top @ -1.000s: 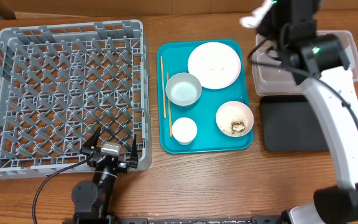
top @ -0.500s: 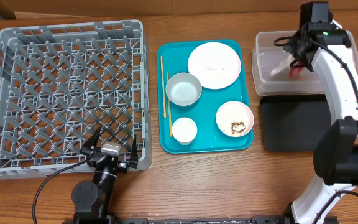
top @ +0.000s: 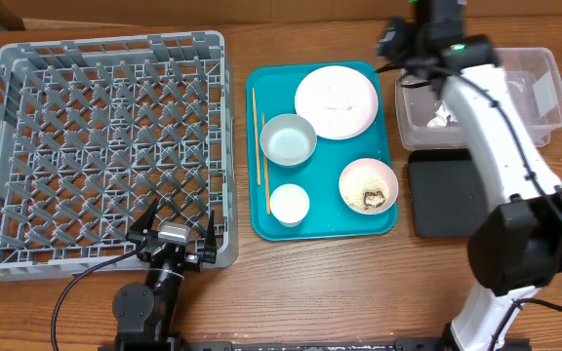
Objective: Sort waste into correct bins and load items into the dishwasher
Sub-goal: 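Return right gripper to the plate, grab remaining tissue, drop in bin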
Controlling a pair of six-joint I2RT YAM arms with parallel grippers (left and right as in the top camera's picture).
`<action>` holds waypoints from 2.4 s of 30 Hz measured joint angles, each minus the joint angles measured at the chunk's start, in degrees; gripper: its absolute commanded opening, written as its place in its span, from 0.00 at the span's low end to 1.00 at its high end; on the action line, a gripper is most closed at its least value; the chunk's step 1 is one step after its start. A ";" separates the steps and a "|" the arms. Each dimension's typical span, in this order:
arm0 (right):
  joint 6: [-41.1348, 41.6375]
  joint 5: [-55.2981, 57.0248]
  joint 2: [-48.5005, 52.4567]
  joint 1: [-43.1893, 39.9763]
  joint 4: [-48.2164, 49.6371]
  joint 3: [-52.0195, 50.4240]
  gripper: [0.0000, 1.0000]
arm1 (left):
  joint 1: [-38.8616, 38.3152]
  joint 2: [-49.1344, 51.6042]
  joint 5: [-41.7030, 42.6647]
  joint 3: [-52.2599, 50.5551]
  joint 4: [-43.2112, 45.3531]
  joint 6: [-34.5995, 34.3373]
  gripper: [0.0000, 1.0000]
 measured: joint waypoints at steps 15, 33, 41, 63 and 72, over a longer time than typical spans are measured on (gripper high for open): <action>-3.32 1.40 19.69 6.05 6.97 0.66 0.69 | 0.00 0.00 0.00 0.00 0.00 0.00 1.00; -6.08 -1.99 22.25 6.01 4.39 0.70 0.04 | 0.00 0.00 0.00 0.00 0.00 0.00 1.00; -6.47 -2.16 21.53 5.40 -10.10 9.70 0.04 | 0.00 0.00 -0.02 0.00 0.00 0.00 1.00; 0.63 0.35 7.69 -13.40 -21.70 3.48 0.77 | 0.00 0.00 0.00 0.00 0.00 0.00 1.00; -3.39 -6.08 6.19 -12.31 -28.72 7.69 0.67 | 0.00 0.00 0.00 0.00 0.00 0.00 1.00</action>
